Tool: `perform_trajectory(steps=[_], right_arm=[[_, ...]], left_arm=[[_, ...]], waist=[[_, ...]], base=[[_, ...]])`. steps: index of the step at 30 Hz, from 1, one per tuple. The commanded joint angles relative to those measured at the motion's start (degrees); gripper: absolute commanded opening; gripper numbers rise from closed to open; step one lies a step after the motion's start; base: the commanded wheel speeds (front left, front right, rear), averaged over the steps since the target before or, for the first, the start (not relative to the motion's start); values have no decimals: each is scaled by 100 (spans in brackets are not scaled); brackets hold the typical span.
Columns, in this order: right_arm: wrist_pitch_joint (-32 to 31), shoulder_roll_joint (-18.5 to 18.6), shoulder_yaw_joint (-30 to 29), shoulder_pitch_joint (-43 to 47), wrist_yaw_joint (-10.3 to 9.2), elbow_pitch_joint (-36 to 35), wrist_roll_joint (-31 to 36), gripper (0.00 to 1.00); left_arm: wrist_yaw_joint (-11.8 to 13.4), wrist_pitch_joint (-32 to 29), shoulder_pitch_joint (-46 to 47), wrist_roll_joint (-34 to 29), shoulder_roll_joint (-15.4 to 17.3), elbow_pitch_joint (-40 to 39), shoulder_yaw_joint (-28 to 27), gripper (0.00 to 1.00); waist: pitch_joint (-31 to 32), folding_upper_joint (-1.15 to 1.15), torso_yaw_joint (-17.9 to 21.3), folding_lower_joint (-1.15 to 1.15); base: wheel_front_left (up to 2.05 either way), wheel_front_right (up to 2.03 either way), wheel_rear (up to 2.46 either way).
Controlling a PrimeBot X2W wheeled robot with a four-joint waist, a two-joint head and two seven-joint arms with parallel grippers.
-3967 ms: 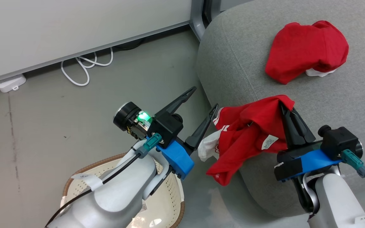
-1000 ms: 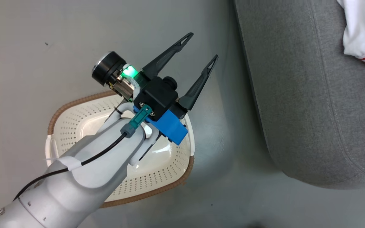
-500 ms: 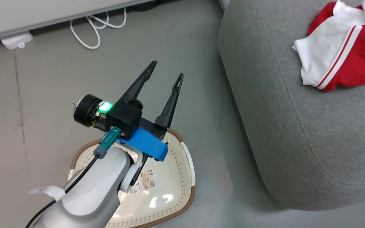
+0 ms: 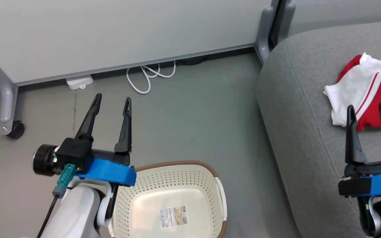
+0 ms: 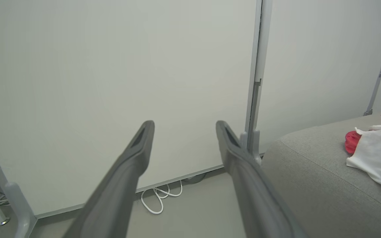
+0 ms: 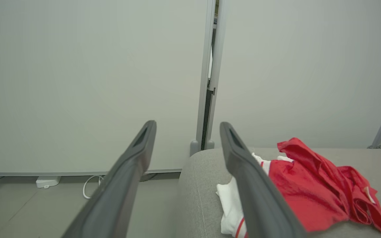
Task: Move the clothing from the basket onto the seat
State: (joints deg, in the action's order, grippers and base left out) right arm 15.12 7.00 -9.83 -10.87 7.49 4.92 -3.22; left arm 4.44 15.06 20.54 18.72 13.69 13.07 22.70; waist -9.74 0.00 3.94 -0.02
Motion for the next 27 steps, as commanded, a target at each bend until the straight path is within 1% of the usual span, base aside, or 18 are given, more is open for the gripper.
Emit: perform_trajectory(steps=[1,6,11,19,24,27], right_arm=[[5,-61,24,157,1,-63,-13,100],[4,-213,149,482,2,-130,-19,100],[4,-293,259,714,2,34,-36,100],[4,-394,378,952,2,350,-123,100],[4,-414,488,1051,2,456,-183,100],[4,-417,573,1065,2,512,-254,100]], left_arm=[[-45,14,-152,-74,-47,31,-140,100],[-194,15,-565,-275,-212,106,-745,100],[-400,16,-931,-499,-431,116,-1223,100],[-708,16,-1397,-855,-792,89,-1669,100],[-821,16,-1580,-1000,-948,-18,-1895,100],[-880,16,-1658,-1066,-981,-68,-1995,100]], waist=[[197,0,-197,2],[424,0,-402,2],[628,0,-556,2],[893,0,-714,2],[947,0,-749,2],[975,0,-759,2]], base=[[0,0,0],[0,0,0],[0,0,0],[0,0,0],[0,0,0],[0,0,0]])
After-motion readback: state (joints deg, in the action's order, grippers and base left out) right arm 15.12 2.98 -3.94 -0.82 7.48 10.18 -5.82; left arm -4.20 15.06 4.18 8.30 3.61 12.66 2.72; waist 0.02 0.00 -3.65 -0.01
